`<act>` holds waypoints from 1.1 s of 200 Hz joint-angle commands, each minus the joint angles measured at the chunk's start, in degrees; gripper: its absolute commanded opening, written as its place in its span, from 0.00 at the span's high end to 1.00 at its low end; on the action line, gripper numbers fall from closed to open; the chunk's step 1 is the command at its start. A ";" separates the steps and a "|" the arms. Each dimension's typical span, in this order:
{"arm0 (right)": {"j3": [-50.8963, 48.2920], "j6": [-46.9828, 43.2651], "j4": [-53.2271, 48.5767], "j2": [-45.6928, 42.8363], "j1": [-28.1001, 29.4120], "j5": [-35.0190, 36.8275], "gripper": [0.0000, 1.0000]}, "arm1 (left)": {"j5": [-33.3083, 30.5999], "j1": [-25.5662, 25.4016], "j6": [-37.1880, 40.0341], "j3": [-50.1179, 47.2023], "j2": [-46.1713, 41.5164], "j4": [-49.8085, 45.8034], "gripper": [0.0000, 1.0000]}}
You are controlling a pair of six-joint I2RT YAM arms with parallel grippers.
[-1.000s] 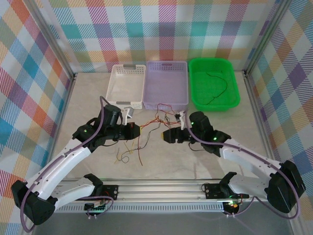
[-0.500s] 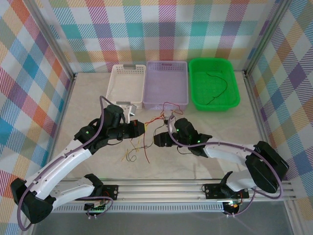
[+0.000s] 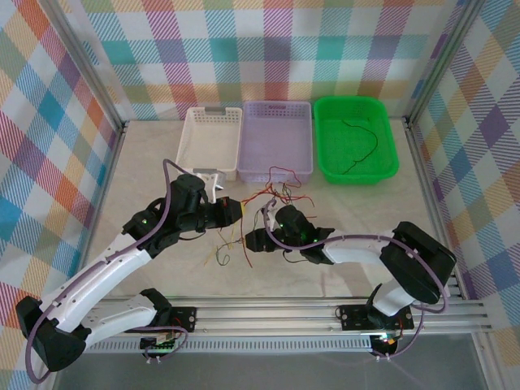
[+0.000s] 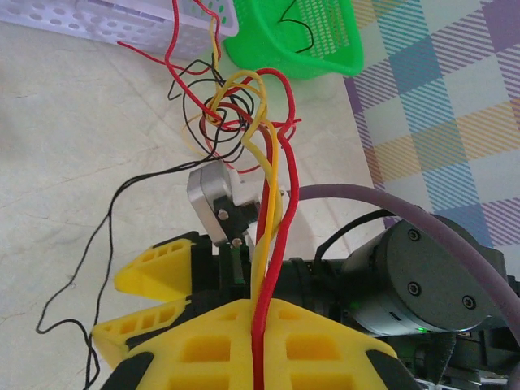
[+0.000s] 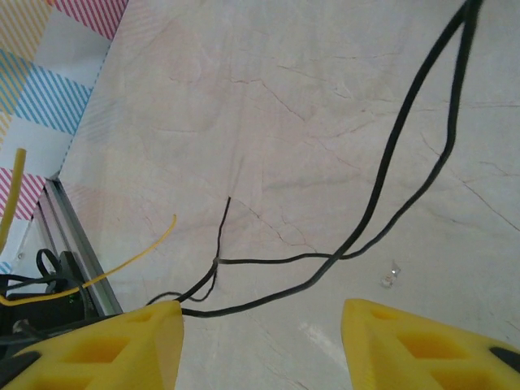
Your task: Untangle the cables
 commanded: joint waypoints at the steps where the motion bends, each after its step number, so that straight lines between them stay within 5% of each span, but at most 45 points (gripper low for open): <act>1: -0.14 2.85 6.25 1.59 0.45 -0.56 0.46 | -0.74 -0.83 -0.42 0.86 -0.80 2.78 1.00; 149: -6.93 16.31 33.13 4.75 0.45 2.69 0.49 | -1.09 -1.90 -2.61 -2.73 -3.60 7.08 1.00; 220: -5.99 19.05 31.65 7.45 0.45 2.65 0.52 | -1.54 -2.31 -2.93 -2.91 -4.31 7.60 1.00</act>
